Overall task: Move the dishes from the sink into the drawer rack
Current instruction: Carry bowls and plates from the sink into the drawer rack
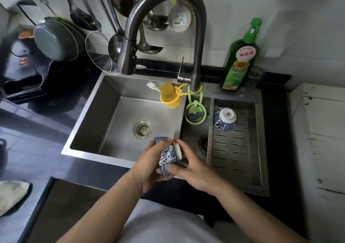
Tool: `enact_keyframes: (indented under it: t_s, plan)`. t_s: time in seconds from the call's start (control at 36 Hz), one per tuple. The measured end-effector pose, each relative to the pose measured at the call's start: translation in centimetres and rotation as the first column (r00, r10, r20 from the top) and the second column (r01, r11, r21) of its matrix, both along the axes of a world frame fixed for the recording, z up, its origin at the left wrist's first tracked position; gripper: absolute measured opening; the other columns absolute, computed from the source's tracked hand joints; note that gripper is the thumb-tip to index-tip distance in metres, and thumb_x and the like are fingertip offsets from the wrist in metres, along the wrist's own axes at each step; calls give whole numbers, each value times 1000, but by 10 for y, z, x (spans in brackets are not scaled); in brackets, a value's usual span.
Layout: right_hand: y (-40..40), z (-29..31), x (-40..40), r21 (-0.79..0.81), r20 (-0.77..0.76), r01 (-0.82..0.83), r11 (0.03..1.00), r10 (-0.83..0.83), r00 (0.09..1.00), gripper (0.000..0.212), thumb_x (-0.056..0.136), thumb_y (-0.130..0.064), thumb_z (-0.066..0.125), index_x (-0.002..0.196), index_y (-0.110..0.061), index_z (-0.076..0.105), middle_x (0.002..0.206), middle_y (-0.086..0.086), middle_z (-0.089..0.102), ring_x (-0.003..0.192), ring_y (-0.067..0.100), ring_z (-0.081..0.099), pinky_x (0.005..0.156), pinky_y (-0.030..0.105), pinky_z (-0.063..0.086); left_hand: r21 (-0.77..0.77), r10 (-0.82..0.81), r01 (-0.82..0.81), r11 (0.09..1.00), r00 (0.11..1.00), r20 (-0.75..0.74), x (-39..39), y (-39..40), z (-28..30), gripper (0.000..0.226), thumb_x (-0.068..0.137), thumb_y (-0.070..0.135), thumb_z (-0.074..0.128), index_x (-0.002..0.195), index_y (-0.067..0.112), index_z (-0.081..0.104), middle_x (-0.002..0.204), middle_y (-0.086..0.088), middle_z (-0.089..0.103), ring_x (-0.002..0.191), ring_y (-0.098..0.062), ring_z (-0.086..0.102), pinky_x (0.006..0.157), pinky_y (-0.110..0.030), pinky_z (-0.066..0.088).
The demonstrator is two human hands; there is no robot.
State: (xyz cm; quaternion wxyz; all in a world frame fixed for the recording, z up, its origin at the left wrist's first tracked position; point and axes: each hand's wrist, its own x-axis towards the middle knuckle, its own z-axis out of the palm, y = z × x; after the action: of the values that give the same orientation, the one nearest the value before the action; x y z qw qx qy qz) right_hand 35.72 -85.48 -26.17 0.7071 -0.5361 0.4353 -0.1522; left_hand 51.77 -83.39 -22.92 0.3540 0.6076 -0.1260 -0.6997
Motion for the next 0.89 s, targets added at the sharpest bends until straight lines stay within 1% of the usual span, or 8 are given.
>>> enact_keyframes:
  t_s: [0.08,0.14,0.19,0.25,0.39,0.58,0.81,0.89]
  plan:
    - [-19,-7,-17,-137,-131,-50,989,32,991,75,87,-42,77,151,-42,37,146,-15,46,139,2,42,114,32,37,36,71,-74,997,996,62,5,1,-4,33,86,52,69,113,35,61,108,-4,75,92,-26,71,90,-54,55]
    - [-42,-16,-31,-290,-210,116,950,-182,961,56,95,-23,71,145,-33,49,142,-11,50,135,9,46,108,29,36,48,113,-117,992,990,82,11,1,-4,33,86,51,71,113,34,62,108,-4,74,97,-28,70,91,-56,56]
    - [-75,-32,-49,-516,-361,263,815,-486,796,42,95,-7,65,136,-16,60,137,4,57,129,23,52,103,27,37,47,140,-144,988,987,81,15,2,-4,34,85,51,71,112,32,63,105,-4,74,98,-28,70,91,-57,56]
    - [-110,-53,-71,-657,-484,222,721,-629,609,47,88,3,62,134,-7,59,136,18,55,129,36,48,105,34,37,59,151,-156,986,985,80,18,6,-7,40,83,54,73,115,31,64,105,-4,73,96,-27,70,91,-57,56]
    - [-160,-86,-98,-476,-812,-135,869,-376,447,89,87,-28,76,160,-26,25,166,16,16,151,43,17,122,52,25,65,160,-163,985,986,47,23,17,-12,69,69,57,81,128,29,61,106,-5,74,89,-27,72,91,-54,55]
    - [-178,-105,-83,-352,-845,-114,929,-263,466,96,87,-19,77,160,-37,16,169,4,-4,152,44,10,116,60,33,61,154,-157,986,986,56,33,30,-16,67,65,58,81,123,31,63,108,-5,73,92,-27,71,89,-53,55]
    - [-183,-111,-80,-445,-785,-10,896,-384,486,87,81,-15,80,151,-37,32,163,10,11,145,45,26,110,58,42,66,196,-199,978,979,57,35,36,-18,82,64,58,81,135,24,56,104,-6,72,86,-27,69,80,-47,55]
    - [-165,-101,-90,-520,-693,164,838,-526,494,86,80,-23,83,149,-36,34,158,12,22,141,42,32,108,53,44,72,204,-206,976,978,36,35,42,-22,76,68,56,79,134,25,56,105,-6,71,88,-27,68,82,-49,54]
